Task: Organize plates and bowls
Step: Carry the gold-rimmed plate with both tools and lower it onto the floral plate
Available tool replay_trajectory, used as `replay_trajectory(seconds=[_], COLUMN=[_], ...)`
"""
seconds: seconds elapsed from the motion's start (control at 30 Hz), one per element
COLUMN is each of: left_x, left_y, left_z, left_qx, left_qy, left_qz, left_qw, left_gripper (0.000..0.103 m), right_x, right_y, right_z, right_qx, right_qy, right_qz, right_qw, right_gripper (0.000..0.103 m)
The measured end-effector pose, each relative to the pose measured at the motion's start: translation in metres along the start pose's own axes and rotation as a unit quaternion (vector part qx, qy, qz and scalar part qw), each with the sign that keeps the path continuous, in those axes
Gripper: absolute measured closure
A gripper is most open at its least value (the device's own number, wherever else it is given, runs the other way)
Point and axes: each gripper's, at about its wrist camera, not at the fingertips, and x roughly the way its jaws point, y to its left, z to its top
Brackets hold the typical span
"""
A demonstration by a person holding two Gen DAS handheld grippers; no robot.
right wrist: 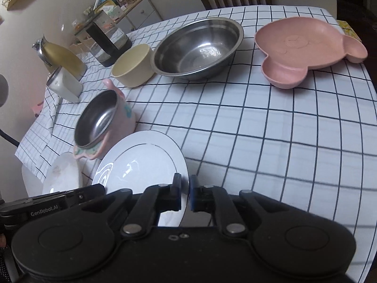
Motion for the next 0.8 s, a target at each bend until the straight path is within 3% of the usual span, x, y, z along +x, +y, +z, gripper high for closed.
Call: replay_trajectory(seconds=[0.37,0.8], left_x=[-0.049,-0.081], left_y=[0.047,0.129], left_z=[-0.002,0.002], left_qx=[0.018,0.017], left_qy=[-0.005,0.002], left_qz=[-0.021,-0.015], left_qw=[0.9996,0.9997], left_gripper=[0.090,0.089], right_x=[-0.019,0.005], right_y=[0.064,0.144], right_z=[-0.028,-0.053], right_qx=[0.018,0.026], right_qy=[-0.020,-0.026], right_qz=[-0.010,-0.012], right_qw=[1.000,0.999], right_gripper=[0.096,0.096])
